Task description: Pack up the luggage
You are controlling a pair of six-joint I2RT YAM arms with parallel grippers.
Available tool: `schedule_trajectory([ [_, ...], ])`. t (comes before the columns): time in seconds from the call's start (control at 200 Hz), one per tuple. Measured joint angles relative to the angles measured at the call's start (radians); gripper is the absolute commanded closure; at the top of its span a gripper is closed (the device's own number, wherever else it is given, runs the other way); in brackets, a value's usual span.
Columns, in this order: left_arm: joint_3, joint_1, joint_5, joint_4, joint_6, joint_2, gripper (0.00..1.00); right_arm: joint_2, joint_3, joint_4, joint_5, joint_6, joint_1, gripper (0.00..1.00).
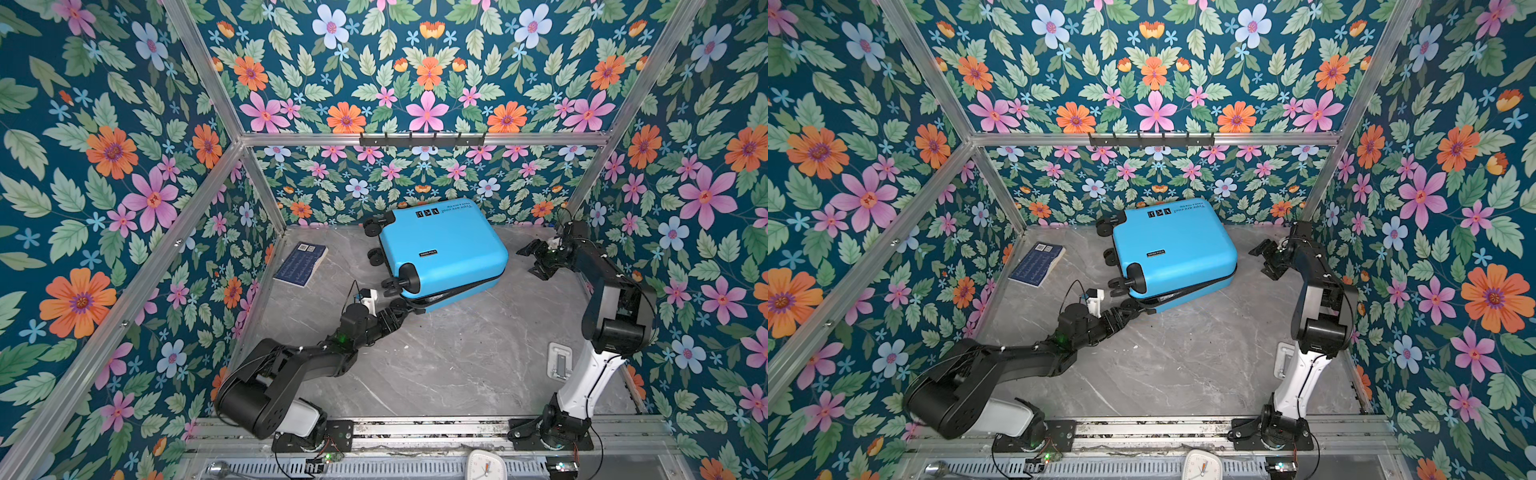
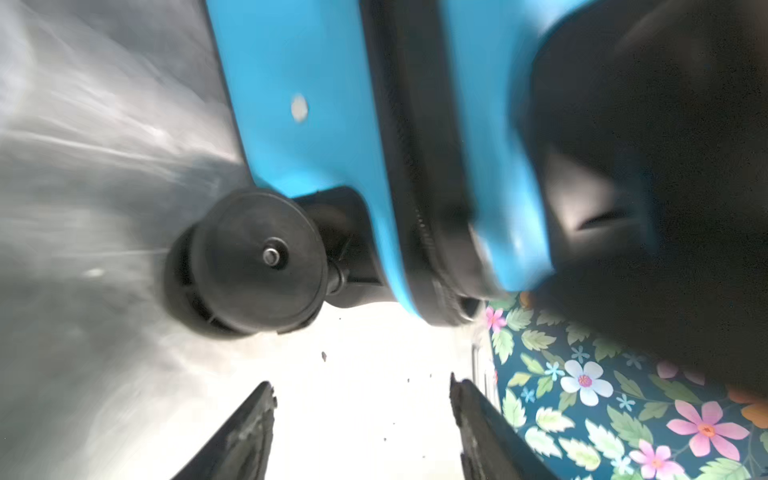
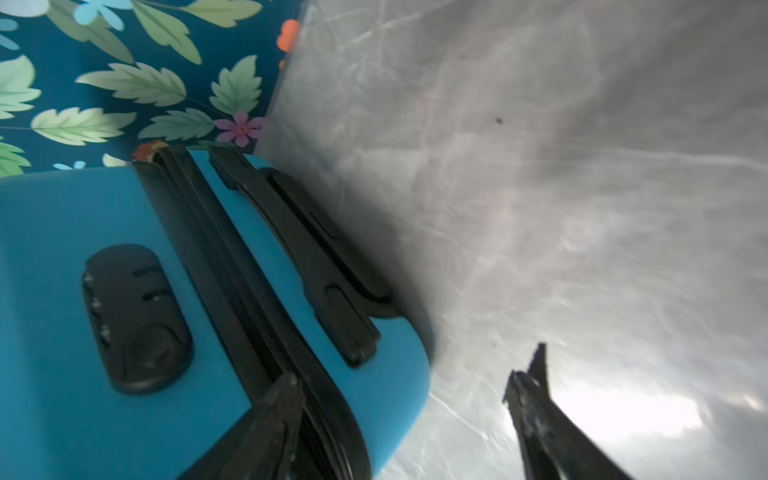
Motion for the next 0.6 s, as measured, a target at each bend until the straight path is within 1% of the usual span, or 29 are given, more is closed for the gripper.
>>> schedule_trajectory([
  [0.125,0.036,0.024,-0.077,-0.211,0.074,-0.206,0.1,-0.061,-0.082,0.005,0.002,-0.008,0.008,0.24],
  [0.205,0.088,0.112,-0.107,-0.324,0.129,-0.286,0.07,-0.094,-0.143,0.014,0.009,-0.006,0.028,0.28],
  [0.275,0.132,0.235,-0.082,-0.383,0.171,-0.301,0.05,-0.112,-0.194,0.031,0.021,-0.006,0.058,0.29],
  [0.345,0.207,0.357,-0.07,-0.445,0.2,-0.254,0.04,-0.121,-0.233,0.045,0.034,0.002,0.098,0.3],
  [0.385,0.263,0.403,-0.058,-0.47,0.219,-0.211,0.04,-0.126,-0.25,0.049,0.051,0.006,0.119,0.31],
  [0.49,0.467,0.472,0.022,-0.494,0.262,-0.035,0.05,-0.137,-0.284,0.06,0.085,0.021,0.175,0.32],
  [0.6,0.678,0.521,0.102,-0.453,0.27,0.179,0.09,-0.145,-0.311,0.089,0.092,0.045,0.214,0.33],
])
